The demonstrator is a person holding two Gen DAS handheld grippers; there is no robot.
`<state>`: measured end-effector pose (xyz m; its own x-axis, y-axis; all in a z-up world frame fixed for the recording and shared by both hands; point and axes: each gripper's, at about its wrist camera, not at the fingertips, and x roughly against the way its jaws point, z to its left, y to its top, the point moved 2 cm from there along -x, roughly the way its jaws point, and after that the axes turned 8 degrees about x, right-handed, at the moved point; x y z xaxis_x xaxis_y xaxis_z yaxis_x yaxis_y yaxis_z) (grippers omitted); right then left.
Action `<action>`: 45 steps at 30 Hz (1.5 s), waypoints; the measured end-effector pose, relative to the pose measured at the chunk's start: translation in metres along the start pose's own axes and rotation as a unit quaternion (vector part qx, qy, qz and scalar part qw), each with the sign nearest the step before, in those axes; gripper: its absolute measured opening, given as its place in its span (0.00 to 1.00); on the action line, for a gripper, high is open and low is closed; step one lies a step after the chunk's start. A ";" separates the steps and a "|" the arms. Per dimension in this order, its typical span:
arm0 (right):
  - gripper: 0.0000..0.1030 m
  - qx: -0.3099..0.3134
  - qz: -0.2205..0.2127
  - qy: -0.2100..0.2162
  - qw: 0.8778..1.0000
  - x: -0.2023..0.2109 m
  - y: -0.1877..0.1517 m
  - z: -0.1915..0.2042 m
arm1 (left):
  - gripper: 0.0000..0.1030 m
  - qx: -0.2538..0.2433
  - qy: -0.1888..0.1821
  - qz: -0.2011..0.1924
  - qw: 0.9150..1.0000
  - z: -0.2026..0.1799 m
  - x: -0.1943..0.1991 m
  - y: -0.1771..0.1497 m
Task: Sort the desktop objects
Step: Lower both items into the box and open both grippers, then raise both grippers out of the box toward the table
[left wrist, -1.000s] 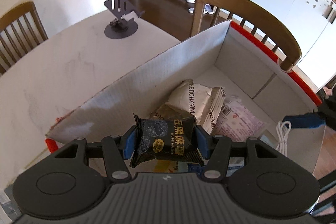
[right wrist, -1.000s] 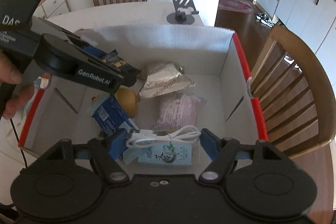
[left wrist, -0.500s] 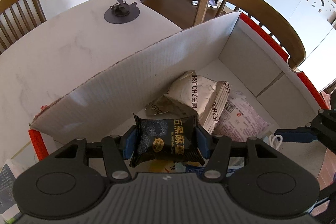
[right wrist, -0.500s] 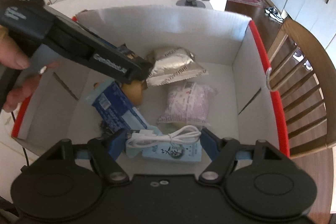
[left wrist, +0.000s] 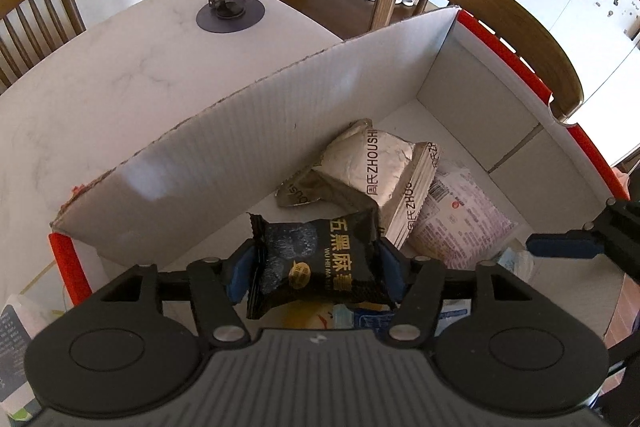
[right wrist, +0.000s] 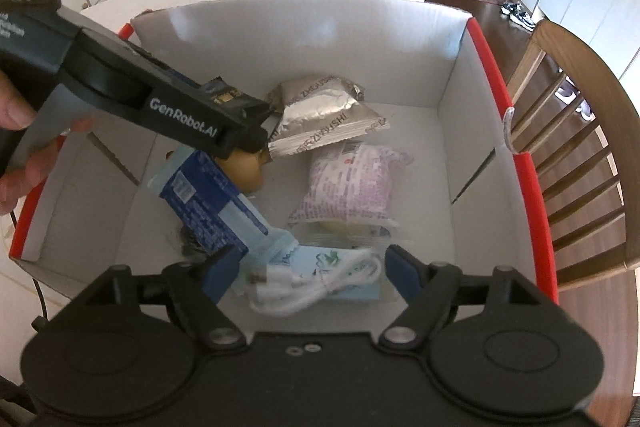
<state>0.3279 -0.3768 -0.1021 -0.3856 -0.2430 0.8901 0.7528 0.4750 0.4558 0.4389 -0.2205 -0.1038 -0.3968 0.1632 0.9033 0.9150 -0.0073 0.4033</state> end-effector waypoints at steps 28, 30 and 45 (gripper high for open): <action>0.86 -0.010 -0.050 -0.007 0.999 0.053 -0.007 0.006 | 0.74 0.001 -0.042 -0.062 0.997 -0.011 0.071 -0.027; 0.87 -0.011 -0.054 -0.010 0.998 0.059 -0.007 0.008 | 0.74 0.000 -0.047 -0.066 0.997 -0.011 0.079 -0.032; 0.94 -0.033 -0.087 -0.031 0.995 0.094 -0.011 0.030 | 0.80 -0.016 -0.084 -0.093 0.992 0.003 0.126 -0.064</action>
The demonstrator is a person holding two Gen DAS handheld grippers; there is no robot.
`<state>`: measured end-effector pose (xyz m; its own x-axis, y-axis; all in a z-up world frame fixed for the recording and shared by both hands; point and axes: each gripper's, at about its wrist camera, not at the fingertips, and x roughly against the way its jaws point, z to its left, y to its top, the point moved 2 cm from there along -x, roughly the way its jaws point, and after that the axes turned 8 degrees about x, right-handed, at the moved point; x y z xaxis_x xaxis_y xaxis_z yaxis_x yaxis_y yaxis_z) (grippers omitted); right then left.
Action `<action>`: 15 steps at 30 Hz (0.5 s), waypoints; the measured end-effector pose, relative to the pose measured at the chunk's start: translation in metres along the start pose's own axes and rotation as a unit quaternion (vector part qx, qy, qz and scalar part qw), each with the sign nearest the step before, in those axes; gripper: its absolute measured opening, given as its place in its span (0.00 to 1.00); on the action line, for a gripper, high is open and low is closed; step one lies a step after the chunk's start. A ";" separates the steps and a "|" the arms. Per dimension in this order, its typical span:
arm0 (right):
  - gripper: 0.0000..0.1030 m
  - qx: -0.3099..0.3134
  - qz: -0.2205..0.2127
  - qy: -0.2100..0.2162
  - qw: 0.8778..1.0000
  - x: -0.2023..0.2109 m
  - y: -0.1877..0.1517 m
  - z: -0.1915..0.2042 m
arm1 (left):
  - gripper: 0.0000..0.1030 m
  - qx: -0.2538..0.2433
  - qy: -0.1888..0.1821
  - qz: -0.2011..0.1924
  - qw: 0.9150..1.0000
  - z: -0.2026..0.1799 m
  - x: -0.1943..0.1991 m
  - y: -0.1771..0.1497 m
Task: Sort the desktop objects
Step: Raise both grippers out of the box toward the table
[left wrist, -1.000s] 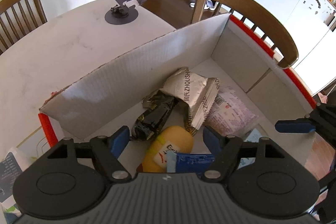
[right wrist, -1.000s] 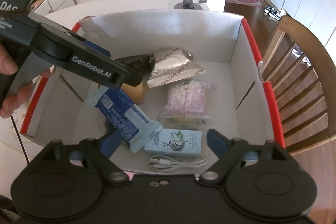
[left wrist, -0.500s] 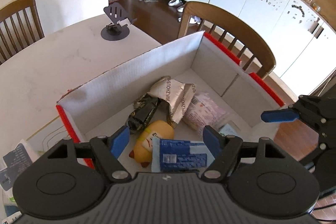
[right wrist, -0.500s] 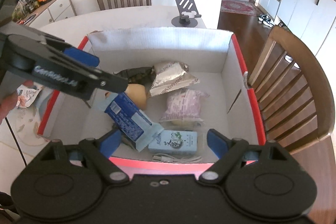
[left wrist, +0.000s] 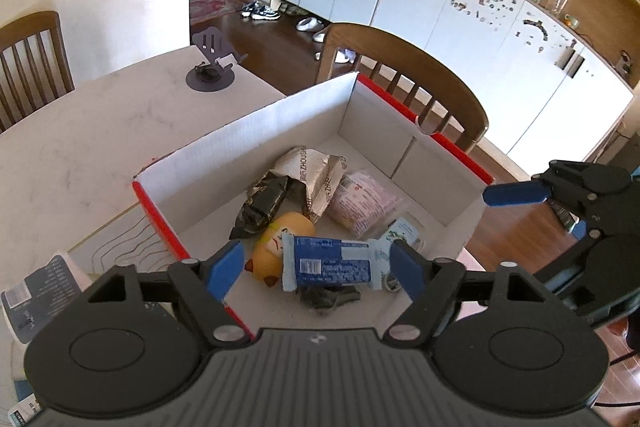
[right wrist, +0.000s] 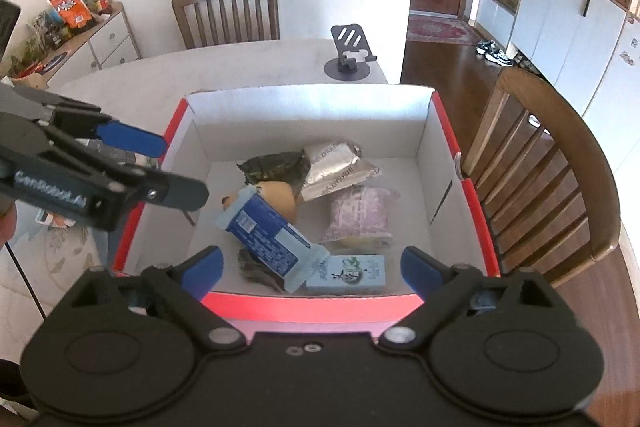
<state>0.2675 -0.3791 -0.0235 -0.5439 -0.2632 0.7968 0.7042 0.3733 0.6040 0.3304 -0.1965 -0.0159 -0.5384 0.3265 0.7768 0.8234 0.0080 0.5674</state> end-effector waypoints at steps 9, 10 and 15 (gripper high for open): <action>0.94 -0.018 -0.006 -0.014 1.000 0.010 0.000 0.016 | 0.83 -0.003 -0.005 -0.004 1.000 0.015 0.019 -0.019; 0.94 -0.020 -0.007 -0.016 1.000 0.011 0.000 0.017 | 0.84 -0.004 -0.005 -0.004 1.000 0.017 0.021 -0.021; 0.94 -0.027 -0.010 -0.022 0.999 0.012 0.002 0.029 | 0.95 -0.003 -0.015 -0.004 1.000 0.026 0.032 -0.031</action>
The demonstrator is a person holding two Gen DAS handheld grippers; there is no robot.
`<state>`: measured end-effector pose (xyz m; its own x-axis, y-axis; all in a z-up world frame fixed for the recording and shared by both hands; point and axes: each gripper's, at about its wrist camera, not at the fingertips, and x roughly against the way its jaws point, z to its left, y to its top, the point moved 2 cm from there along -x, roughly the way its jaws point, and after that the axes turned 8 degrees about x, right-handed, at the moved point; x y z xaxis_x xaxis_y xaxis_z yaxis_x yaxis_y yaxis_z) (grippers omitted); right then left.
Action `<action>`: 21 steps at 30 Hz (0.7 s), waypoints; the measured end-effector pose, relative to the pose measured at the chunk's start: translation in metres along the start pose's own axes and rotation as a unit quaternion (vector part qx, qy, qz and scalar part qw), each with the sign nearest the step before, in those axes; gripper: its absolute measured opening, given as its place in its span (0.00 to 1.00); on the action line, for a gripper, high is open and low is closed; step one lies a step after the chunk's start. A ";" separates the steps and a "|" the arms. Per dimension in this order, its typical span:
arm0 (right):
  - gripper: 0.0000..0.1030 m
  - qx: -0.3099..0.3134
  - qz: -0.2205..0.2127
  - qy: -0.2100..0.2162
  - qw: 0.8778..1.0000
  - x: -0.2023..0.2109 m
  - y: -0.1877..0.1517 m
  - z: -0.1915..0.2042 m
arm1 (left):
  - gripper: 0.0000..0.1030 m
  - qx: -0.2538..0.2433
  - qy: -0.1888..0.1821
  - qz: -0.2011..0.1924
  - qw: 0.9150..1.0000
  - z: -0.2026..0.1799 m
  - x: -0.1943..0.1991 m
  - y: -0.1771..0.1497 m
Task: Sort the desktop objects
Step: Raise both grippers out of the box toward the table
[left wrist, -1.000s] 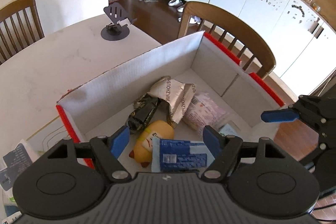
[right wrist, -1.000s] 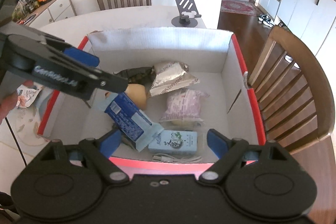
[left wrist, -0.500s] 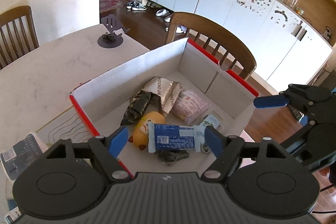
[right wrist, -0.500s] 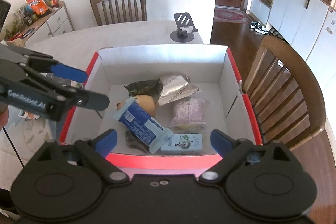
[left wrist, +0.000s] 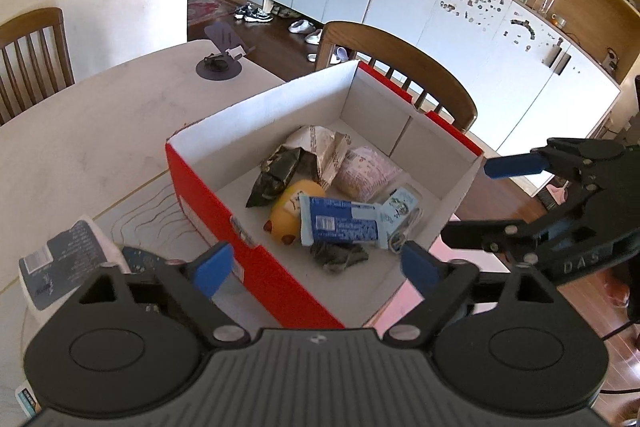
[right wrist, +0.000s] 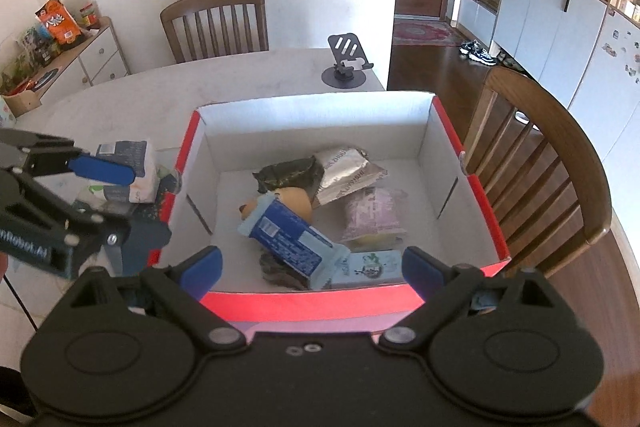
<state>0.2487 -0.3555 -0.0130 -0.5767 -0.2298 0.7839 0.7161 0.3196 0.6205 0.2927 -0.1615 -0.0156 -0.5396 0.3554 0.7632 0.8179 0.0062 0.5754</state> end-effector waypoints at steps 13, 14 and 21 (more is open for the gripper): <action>0.94 0.005 -0.013 -0.005 1.000 0.002 0.019 0.045 | 1.00 0.011 -0.004 -0.003 1.000 0.034 0.032 -0.029; 0.94 0.007 -0.014 -0.005 1.000 0.001 0.021 0.049 | 1.00 0.012 -0.003 -0.004 1.000 0.038 0.034 -0.031; 0.94 0.016 -0.019 0.002 1.000 -0.005 0.033 0.078 | 1.00 0.025 0.001 -0.006 1.000 0.064 0.053 -0.043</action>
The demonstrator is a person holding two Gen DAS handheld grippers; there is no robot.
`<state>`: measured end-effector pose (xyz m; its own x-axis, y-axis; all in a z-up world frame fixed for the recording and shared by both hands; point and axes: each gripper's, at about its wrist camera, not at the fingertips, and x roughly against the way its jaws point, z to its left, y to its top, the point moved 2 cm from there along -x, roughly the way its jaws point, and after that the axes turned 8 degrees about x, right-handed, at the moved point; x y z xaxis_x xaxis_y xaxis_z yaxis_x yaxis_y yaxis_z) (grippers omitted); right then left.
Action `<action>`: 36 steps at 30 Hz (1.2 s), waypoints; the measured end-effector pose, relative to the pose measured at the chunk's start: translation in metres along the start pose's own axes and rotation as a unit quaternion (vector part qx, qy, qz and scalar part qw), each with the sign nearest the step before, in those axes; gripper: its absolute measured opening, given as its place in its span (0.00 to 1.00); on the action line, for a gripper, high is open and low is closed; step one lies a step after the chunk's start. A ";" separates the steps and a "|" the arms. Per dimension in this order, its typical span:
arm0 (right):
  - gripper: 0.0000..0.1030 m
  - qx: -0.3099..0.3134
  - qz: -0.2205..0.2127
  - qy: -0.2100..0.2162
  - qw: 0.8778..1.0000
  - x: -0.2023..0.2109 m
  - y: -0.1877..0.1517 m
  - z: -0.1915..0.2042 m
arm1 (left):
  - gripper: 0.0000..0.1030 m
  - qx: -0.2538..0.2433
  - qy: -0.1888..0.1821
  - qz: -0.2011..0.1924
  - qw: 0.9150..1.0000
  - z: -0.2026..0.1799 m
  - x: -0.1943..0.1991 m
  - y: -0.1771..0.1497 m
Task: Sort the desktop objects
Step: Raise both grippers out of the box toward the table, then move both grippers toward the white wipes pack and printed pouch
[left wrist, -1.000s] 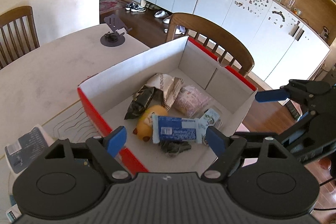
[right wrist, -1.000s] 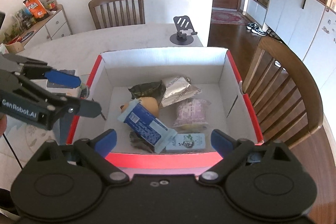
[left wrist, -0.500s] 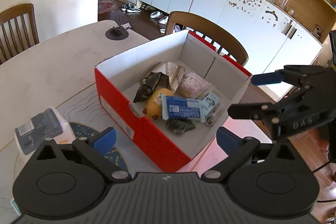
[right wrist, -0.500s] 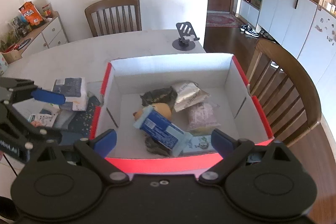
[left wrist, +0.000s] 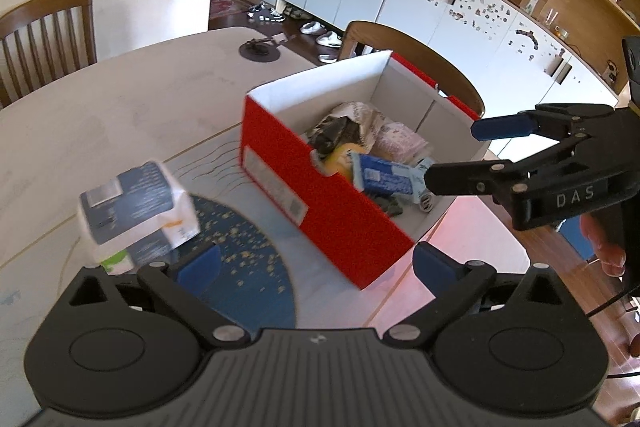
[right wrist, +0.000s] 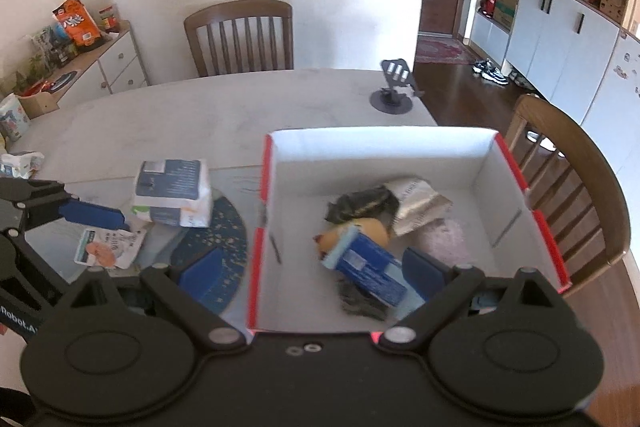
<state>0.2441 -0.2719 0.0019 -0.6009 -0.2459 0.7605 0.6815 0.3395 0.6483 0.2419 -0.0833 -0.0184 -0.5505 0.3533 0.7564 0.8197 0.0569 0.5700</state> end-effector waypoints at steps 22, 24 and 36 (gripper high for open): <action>0.95 0.037 0.007 0.034 0.999 -0.051 0.045 0.081 | 1.00 0.023 0.024 0.005 0.999 0.086 0.021 -0.028; 0.95 0.045 0.008 0.040 0.998 -0.057 0.048 0.087 | 1.00 0.025 0.024 0.006 0.999 0.093 0.021 -0.029; 0.95 0.126 0.028 0.074 0.989 -0.091 0.069 0.119 | 1.00 0.023 0.020 0.015 0.999 0.120 0.014 -0.041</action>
<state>0.2956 -0.1181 -0.0268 -0.4845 -0.3445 0.8041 0.5749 0.5674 0.5896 0.2202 0.0315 -0.0699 -0.5300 0.3171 0.7865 0.8424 0.0901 0.5313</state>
